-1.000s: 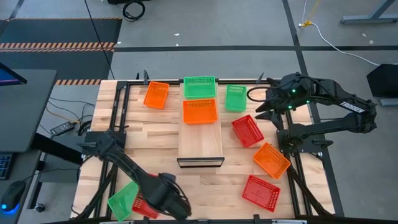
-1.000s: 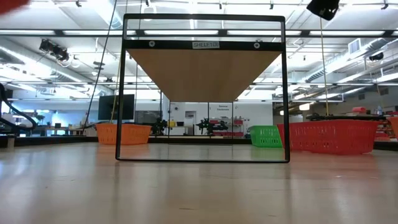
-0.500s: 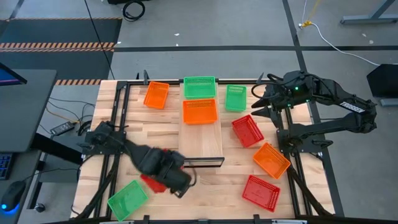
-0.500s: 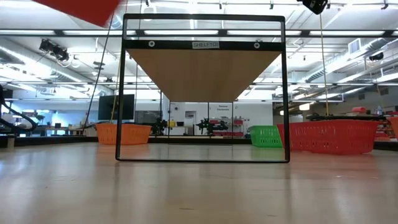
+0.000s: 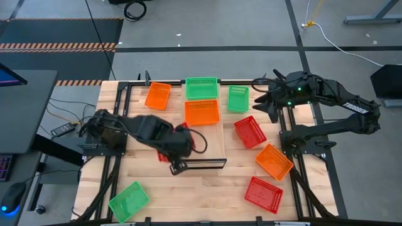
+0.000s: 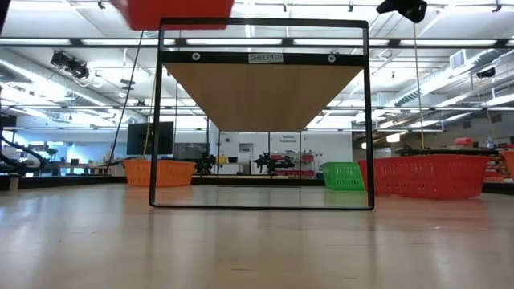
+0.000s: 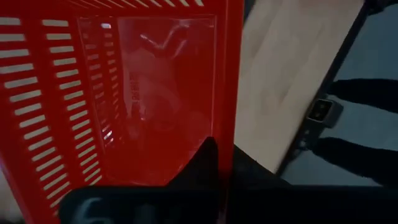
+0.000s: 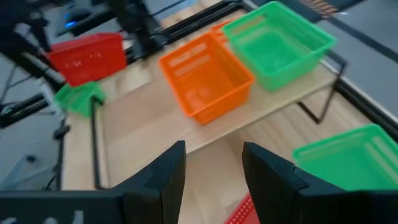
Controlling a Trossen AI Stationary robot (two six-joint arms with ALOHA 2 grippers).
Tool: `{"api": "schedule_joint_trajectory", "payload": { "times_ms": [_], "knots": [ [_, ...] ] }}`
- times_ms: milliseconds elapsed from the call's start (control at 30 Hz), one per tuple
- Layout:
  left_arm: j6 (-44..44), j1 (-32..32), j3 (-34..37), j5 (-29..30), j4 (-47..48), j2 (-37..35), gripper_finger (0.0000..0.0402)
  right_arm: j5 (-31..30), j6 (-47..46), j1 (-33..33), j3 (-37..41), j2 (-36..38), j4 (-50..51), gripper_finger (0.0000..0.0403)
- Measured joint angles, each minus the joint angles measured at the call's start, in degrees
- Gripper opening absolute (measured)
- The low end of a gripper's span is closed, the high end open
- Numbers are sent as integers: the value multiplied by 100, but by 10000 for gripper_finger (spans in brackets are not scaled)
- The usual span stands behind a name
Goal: Stack baskets on shelf by color
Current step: Put the left red bin on the shelf
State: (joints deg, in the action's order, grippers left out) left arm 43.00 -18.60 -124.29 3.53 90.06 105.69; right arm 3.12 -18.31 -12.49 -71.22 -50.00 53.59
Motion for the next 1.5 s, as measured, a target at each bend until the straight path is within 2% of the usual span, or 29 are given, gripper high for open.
{"api": "schedule_joint_trajectory", "payload": {
  "times_ms": [267, 367, 567, 733, 1100, 1500],
  "knots": [
    [-2303, 392, 0, 81, -2, 32, 1, -868, -472, 0, 0, 0, 4, 164],
    [-2696, 512, 8, 121, -84, 144, 1, -941, -610, 0, -2, 0, 6, 164],
    [-3150, 706, 0, 586, -725, 344, 3, -952, -654, 0, 0, -52, 11, 164],
    [-3216, 830, 0, 584, -1055, 645, 4, -931, -801, 0, 0, -142, 36, 164],
    [-2984, 773, -2, 458, -1568, 1036, 5, -778, -337, 0, 0, -186, 48, 164],
    [-2913, 670, 4, 161, -1371, 1281, 7, -757, -103, 0, 0, -186, 48, 164]
  ]
}}
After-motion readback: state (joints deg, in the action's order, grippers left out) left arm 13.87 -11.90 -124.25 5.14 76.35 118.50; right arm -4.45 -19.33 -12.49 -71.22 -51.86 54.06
